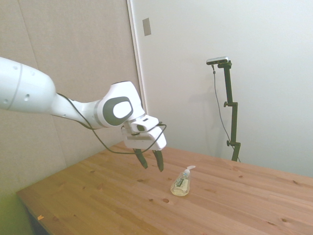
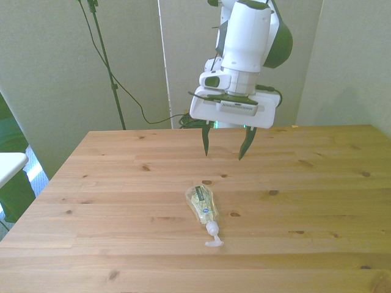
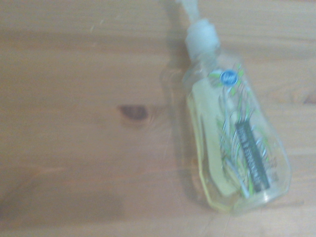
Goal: Stand the sanitizer
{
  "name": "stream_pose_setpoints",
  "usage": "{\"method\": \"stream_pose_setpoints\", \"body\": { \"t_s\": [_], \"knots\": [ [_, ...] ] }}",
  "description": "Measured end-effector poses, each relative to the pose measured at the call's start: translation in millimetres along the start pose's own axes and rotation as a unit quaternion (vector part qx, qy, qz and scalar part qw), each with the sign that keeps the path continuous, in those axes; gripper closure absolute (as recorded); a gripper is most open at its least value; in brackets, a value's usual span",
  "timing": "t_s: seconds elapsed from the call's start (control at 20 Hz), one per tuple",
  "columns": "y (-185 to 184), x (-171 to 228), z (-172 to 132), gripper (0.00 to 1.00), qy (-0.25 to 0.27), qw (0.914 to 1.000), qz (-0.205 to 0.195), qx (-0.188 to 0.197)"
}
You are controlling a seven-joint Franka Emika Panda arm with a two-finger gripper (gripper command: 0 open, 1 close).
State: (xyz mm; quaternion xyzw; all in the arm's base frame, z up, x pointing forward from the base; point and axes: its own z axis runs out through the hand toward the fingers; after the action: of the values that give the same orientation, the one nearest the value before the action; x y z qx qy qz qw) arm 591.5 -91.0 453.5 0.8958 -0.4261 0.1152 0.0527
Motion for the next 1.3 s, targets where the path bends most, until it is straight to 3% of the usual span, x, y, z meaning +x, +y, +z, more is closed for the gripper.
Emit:
{"method": "stream_pose_setpoints", "body": {
  "t_s": [0.35, 0.7, 1.1, 1.3],
  "knots": [
    [-48.0, 52.3, 30.5, 0.00, 0.018, 0.9997, -0.003, 0.015],
    [-81.0, 76.5, 67.5, 0.00, 0.008, 0.9995, -0.012, 0.028],
    [-94.2, 84.6, 109.5, 0.00, -0.010, 0.9997, -0.016, 0.018],
    [-93.1, 90.5, 116.2, 0.00, -0.011, 0.9997, -0.016, 0.018]
  ]
}}
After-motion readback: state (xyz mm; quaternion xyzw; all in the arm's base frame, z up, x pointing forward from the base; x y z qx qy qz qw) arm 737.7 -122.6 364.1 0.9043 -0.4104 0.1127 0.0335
